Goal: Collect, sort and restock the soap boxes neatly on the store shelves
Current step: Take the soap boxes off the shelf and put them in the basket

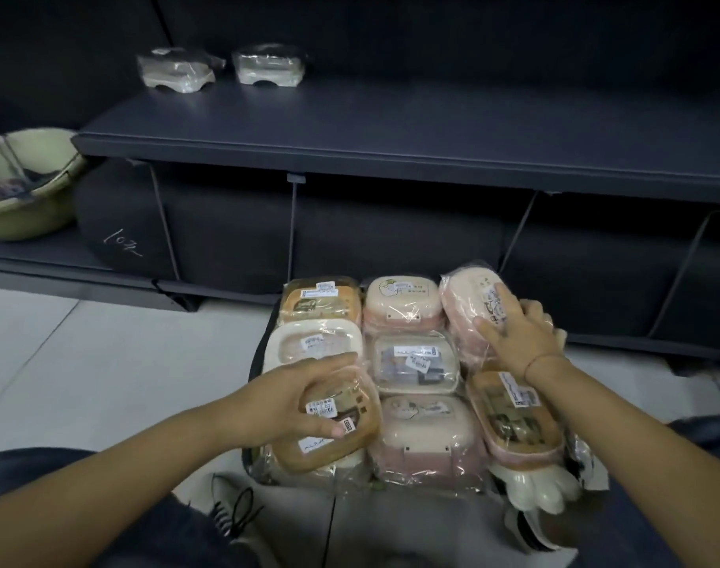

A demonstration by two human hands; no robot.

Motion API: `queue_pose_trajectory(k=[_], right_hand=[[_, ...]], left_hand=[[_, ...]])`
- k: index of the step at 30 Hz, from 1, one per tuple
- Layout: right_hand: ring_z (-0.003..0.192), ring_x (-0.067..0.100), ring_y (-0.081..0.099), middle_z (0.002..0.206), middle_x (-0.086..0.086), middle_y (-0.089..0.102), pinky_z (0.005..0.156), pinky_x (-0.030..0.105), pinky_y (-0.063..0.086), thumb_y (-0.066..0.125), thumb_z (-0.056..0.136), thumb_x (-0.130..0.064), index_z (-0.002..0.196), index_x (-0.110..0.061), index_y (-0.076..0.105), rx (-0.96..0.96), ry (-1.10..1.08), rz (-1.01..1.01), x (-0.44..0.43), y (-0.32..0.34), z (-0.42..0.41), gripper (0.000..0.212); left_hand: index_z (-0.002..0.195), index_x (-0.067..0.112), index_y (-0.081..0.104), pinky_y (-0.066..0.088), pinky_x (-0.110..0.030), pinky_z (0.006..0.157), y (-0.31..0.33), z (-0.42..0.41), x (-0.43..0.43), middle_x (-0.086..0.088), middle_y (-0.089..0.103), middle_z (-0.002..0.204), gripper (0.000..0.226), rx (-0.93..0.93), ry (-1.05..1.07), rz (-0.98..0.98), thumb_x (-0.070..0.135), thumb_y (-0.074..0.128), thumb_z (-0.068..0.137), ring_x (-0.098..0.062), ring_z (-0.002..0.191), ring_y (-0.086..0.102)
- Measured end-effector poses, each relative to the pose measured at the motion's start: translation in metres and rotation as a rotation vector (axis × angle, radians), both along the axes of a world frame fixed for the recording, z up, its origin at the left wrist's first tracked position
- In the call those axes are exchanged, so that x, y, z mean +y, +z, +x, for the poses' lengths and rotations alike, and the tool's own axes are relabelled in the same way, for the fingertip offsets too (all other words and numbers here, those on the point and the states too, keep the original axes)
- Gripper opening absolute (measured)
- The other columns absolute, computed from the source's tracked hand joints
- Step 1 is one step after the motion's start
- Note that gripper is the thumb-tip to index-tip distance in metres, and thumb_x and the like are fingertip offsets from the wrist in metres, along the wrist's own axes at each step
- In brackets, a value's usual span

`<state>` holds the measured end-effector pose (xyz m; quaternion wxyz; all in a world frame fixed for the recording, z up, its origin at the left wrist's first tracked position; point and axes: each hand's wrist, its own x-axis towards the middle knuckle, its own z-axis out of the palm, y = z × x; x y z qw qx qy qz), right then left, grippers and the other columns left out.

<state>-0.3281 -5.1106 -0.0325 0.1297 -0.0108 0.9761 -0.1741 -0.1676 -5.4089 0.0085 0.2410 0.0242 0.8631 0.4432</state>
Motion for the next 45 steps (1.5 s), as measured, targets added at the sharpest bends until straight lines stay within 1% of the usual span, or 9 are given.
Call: queue_pose_trajectory(k=[2,7,9,15,20,26,33,39,45], right_hand=[[0.131,0.034,0.03,0.152,0.01,0.02,0.109,0.044,0.022,0.04,0.097,-0.05,0.153,-0.037,0.009,-0.017,-0.003,-0.057,0.0,-0.004,-0.003,0.065],[0.135,0.035,0.026,0.153,0.007,0.017,0.111,0.046,0.023,0.054,0.091,-0.048,0.152,-0.033,0.013,-0.036,-0.024,-0.162,-0.005,-0.003,-0.01,0.075],[0.134,0.036,0.028,0.152,0.009,0.02,0.11,0.047,0.024,0.061,0.087,-0.047,0.151,-0.033,0.015,-0.026,-0.031,-0.164,-0.004,-0.003,-0.011,0.081],[0.132,0.037,0.029,0.15,0.011,0.023,0.11,0.052,0.028,0.065,0.085,-0.043,0.15,-0.031,0.016,-0.006,-0.037,-0.175,-0.005,-0.006,-0.011,0.083],[0.132,0.037,0.029,0.149,0.012,0.024,0.109,0.053,0.03,0.065,0.084,-0.045,0.15,-0.031,0.016,0.006,-0.044,-0.183,-0.007,-0.007,-0.011,0.084],[0.128,0.037,0.032,0.142,0.013,0.029,0.101,0.049,0.036,0.069,0.083,-0.041,0.148,-0.032,0.022,0.025,-0.044,-0.228,-0.006,-0.005,-0.013,0.081],[0.133,0.036,0.024,0.152,0.005,0.015,0.109,0.05,0.031,0.045,0.093,-0.053,0.151,-0.042,0.007,0.002,-0.028,-0.191,-0.009,-0.013,-0.009,0.07],[0.132,0.04,0.025,0.155,0.008,0.01,0.105,0.048,0.032,0.043,0.095,-0.053,0.153,-0.036,0.0,0.016,-0.038,-0.14,-0.014,-0.018,-0.003,0.074],[0.132,0.04,0.025,0.153,0.011,0.006,0.108,0.051,0.031,0.04,0.093,-0.059,0.153,-0.031,-0.005,0.043,-0.036,-0.065,-0.018,-0.023,0.008,0.08]], left_hand=[[0.142,0.049,0.03,0.032,-0.002,0.097,-0.006,-0.002,-0.008,0.038,0.039,0.131,0.082,0.005,-0.037,-0.016,0.035,0.08,0.078,0.025,0.118,0.039],[0.134,0.065,0.029,0.022,-0.017,0.107,-0.017,-0.002,-0.022,0.028,0.03,0.126,0.07,0.14,-0.244,-0.346,0.085,0.045,0.069,0.002,0.127,0.026],[0.141,0.057,0.033,0.012,-0.019,0.104,-0.019,0.002,-0.021,0.022,0.025,0.128,0.074,0.291,-0.276,-0.515,0.082,0.032,0.072,0.0,0.126,0.017],[0.142,0.019,0.041,0.037,-0.028,0.09,-0.037,0.024,-0.012,0.001,0.059,0.119,0.063,0.802,-0.271,-0.727,0.059,0.036,0.094,-0.016,0.104,0.053],[0.148,0.013,0.033,0.039,-0.031,0.104,-0.051,0.039,-0.018,-0.003,0.05,0.135,0.112,0.616,-0.341,-0.869,0.082,0.056,0.063,-0.019,0.121,0.05],[0.154,0.029,0.022,0.015,-0.023,0.118,-0.047,0.036,-0.024,0.007,0.021,0.153,0.077,0.433,-0.4,-0.512,0.064,0.047,0.089,-0.01,0.142,0.017],[0.144,0.024,0.043,0.033,-0.038,0.104,-0.059,0.03,-0.019,-0.006,0.047,0.142,0.063,0.649,-0.424,-0.819,0.061,0.03,0.094,-0.024,0.125,0.048],[0.155,0.024,0.021,0.017,-0.065,0.113,-0.062,0.028,-0.013,-0.023,0.013,0.16,0.082,0.577,-0.317,-0.886,0.076,0.023,0.091,-0.044,0.147,0.012],[0.149,0.021,0.032,0.03,-0.065,0.107,-0.059,0.026,-0.013,-0.022,0.027,0.156,0.078,0.446,-0.362,-0.903,0.073,0.016,0.094,-0.044,0.143,0.024]])
